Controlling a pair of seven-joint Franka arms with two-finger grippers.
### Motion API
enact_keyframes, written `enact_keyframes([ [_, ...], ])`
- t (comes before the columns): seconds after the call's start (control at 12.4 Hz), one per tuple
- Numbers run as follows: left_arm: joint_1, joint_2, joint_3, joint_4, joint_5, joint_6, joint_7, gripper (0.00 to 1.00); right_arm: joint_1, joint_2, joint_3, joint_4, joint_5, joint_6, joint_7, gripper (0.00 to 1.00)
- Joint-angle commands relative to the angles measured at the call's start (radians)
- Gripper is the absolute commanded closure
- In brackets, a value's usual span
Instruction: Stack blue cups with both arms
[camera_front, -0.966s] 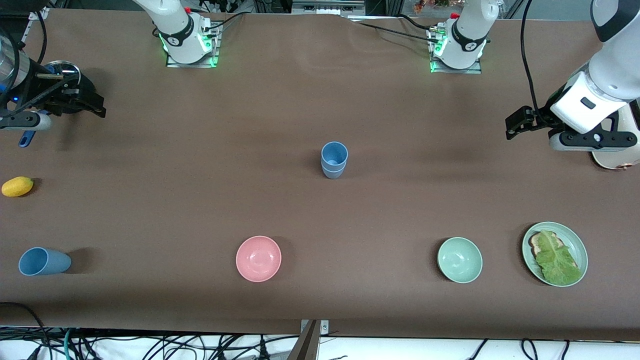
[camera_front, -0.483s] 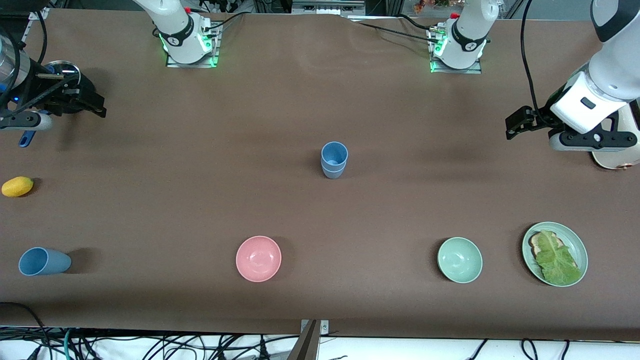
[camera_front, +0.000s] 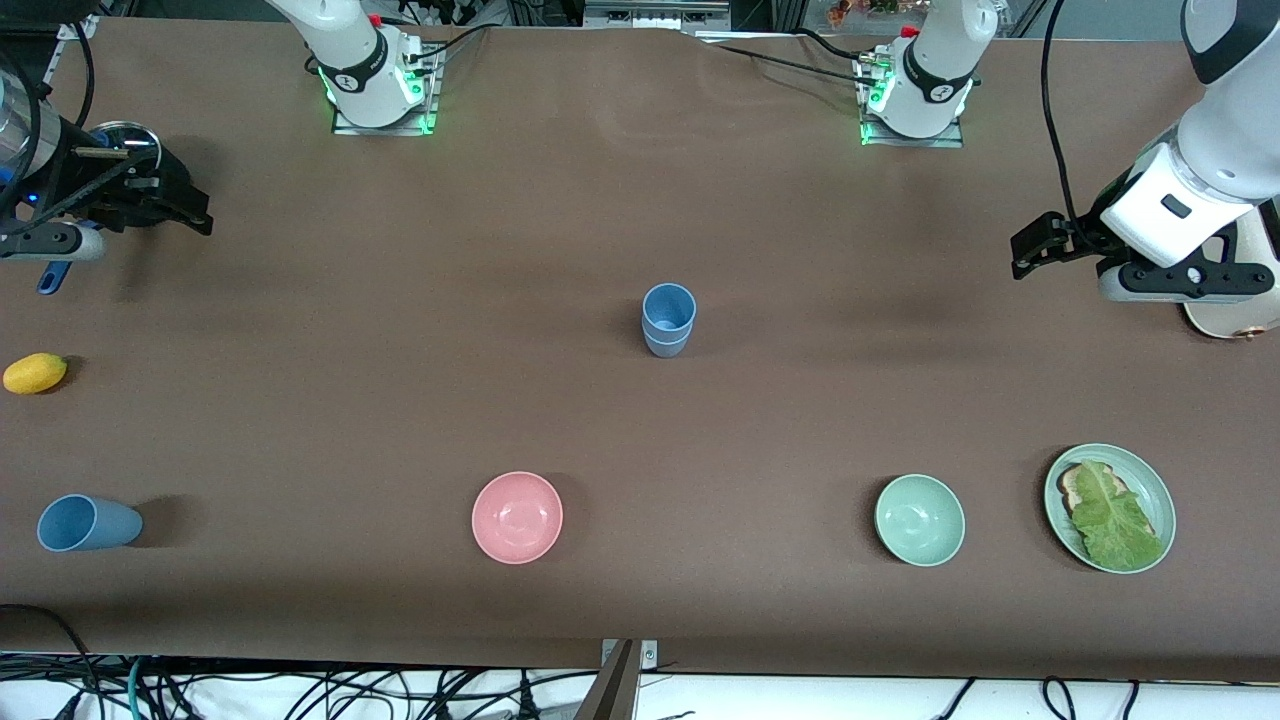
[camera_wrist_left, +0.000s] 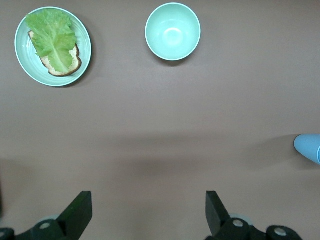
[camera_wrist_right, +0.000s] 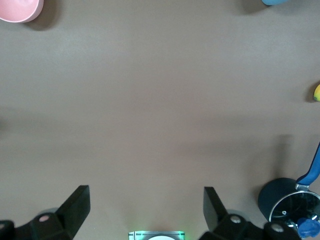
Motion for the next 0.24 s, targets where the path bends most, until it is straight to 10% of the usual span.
enact_keyframes([
  [0.0, 0.005, -0.007, 0.000, 0.010, -0.014, -0.019, 0.021, 0.00, -0.003, 0.007, 0.006, 0.022, -0.006, -0.018, -0.016, 0.00],
  [0.16, 0.005, -0.007, 0.000, 0.010, -0.014, -0.018, 0.021, 0.00, -0.003, 0.007, 0.006, 0.022, -0.006, -0.018, -0.016, 0.00],
])
